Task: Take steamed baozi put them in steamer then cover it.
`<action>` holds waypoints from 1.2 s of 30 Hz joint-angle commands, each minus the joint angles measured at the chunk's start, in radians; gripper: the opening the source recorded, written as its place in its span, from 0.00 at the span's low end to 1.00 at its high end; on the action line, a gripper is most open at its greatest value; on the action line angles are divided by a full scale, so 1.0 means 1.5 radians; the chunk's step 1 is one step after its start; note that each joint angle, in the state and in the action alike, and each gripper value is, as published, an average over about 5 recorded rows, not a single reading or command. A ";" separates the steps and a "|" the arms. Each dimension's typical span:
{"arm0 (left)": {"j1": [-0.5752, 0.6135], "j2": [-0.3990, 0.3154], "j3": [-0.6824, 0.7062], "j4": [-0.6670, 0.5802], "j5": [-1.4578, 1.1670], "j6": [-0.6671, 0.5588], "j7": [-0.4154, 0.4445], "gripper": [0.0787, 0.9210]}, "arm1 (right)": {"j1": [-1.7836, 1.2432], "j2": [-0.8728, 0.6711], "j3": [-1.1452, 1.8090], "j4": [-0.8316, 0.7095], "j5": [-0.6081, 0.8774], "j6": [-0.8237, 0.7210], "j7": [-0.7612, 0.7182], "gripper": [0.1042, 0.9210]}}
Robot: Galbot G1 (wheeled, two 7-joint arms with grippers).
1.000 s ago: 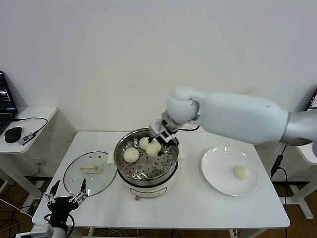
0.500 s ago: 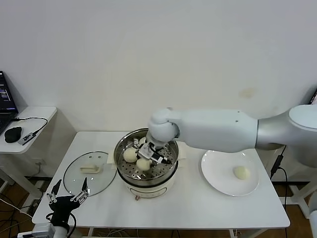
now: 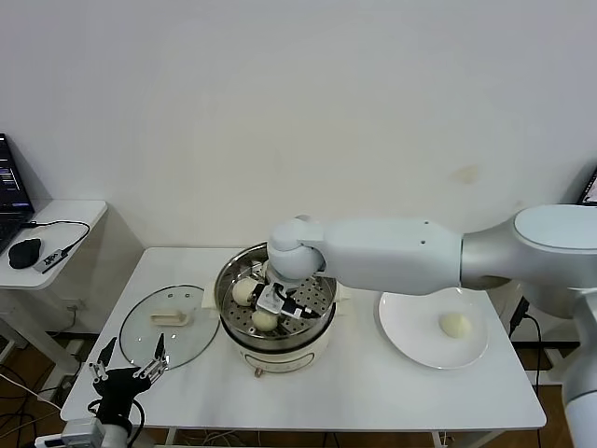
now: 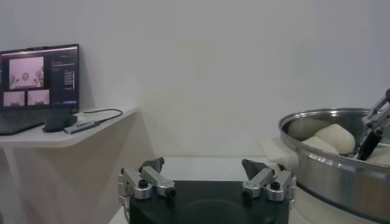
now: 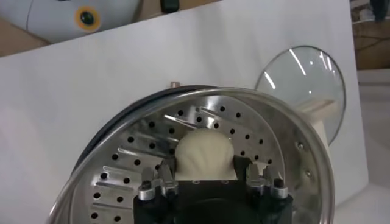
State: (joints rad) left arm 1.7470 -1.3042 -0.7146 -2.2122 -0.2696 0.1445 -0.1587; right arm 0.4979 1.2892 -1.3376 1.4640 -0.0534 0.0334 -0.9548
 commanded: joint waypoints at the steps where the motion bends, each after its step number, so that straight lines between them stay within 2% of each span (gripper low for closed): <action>1: 0.000 0.000 0.000 0.000 0.000 0.000 0.000 0.88 | 0.012 -0.003 0.007 0.007 0.006 0.012 0.000 0.67; 5: -0.001 0.000 0.001 -0.002 0.001 0.000 0.000 0.88 | 0.042 -0.017 0.015 0.020 0.031 0.008 -0.005 0.81; 9: -0.002 0.002 0.001 -0.005 0.000 0.001 0.000 0.88 | 0.072 -0.047 0.025 0.043 0.065 -0.005 -0.017 0.87; 12: -0.002 0.006 0.000 -0.005 0.000 0.001 0.000 0.88 | 0.090 -0.083 0.038 0.061 0.070 -0.025 -0.032 0.88; 17: -0.004 0.015 -0.002 -0.006 -0.002 0.001 0.000 0.88 | 0.104 -0.165 0.067 0.089 0.055 -0.136 -0.072 0.88; 24: -0.004 0.026 -0.001 -0.004 -0.002 0.000 0.001 0.88 | 0.091 -0.286 0.119 0.092 0.129 -0.242 -0.079 0.88; 29: -0.008 0.033 0.003 -0.003 -0.003 0.000 0.001 0.88 | 0.039 -0.372 0.153 0.095 0.123 -0.267 -0.082 0.88; 36: -0.014 0.037 0.012 0.004 -0.003 0.000 0.002 0.88 | -0.107 -0.482 0.237 0.066 0.055 -0.243 -0.098 0.88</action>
State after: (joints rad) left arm 1.7268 -1.2506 -0.6987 -2.2091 -0.2739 0.1445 -0.1571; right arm 0.5339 0.8122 -1.1216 1.5840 0.0823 -0.2782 -1.0763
